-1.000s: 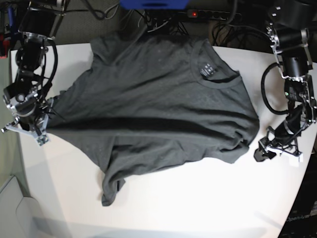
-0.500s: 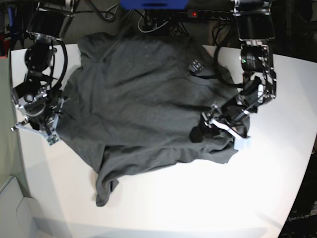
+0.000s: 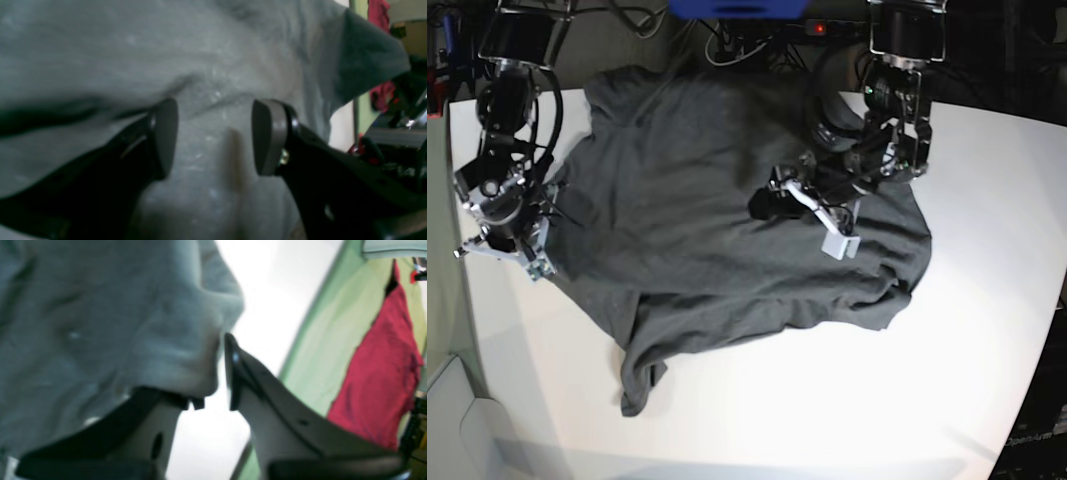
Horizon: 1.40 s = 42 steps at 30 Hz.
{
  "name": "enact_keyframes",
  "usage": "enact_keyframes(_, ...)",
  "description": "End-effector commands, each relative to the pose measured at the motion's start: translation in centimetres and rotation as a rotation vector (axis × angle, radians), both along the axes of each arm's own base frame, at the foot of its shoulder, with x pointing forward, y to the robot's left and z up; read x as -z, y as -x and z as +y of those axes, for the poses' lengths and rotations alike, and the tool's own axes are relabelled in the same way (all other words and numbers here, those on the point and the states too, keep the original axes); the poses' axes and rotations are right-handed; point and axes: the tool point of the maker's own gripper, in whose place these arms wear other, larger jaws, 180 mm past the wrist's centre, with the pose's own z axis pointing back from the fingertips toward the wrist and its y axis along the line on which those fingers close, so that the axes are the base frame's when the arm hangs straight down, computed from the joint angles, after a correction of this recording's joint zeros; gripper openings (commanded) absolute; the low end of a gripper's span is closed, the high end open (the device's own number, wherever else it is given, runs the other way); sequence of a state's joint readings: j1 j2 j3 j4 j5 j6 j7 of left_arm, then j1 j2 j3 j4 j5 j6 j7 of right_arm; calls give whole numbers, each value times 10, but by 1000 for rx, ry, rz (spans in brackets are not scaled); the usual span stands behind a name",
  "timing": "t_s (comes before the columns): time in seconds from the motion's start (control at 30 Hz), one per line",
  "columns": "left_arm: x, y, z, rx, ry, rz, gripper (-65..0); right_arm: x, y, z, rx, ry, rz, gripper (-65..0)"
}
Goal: Layout the t-shirt on the table in an organized manner, then fold the t-shirt properly
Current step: 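Drag the grey t-shirt with the left gripper toward its own side, then release the right gripper and regrasp the shirt with the left gripper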
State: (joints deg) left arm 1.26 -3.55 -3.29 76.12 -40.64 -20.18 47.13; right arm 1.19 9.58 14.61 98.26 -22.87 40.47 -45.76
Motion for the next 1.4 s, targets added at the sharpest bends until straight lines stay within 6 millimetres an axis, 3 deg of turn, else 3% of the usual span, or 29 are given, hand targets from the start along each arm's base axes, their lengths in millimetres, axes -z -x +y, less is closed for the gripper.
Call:
enact_keyframes(0.0, 6, -2, 23, -10, -76, 7, -300, -17, -10, -4, -3, 15, -57, -515)
enact_keyframes(0.17, 9, -6, 83, -5, -223, -4, -299, -32, -26, -8, 6, 22, -96, -512)
enact_keyframes(0.23, -2, -22, 111, 0, -298, -38, -299, -40, -33, -9, 9, 21, -119, -510)
enact_keyframes(0.37, -5, -47, 164, 9, -457, -40, -299, -52, -43, -11, 44, 28, -125, -481)
enact_keyframes(0.5, -5, -81, 206, 28, -639, -47, -298, -52, -40, -15, 84, 41, -88, -440)
enact_keyframes(0.67, -7, -108, 218, 180, -735, -114, -299, -29, -19, -12, 95, 39, -16, -428)
enact_keyframes(0.73, -10, -117, 214, 225, -747, -127, -299, -18, -8, -12, 94, 40, 16, -428)
enact_keyframes(0.93, -12, -119, 214, 310, -826, -133, -300, 4, 28, 0, 76, 28, 74, -428)
enact_keyframes(1.07, -30, -122, 214, 350, -879, -151, -300, 8, 26, 20, 43, -27, 43, -428)
enact_keyframes(1.27, -70, -107, 242, 249, -963, -154, -300, 11, 23, 36, 5, -78, 5, -428)
enact_keyframes(1.37, -66, -88, 237, 214, -945, -132, -300, 7, 17, 38, -8, -87, -23, -425)
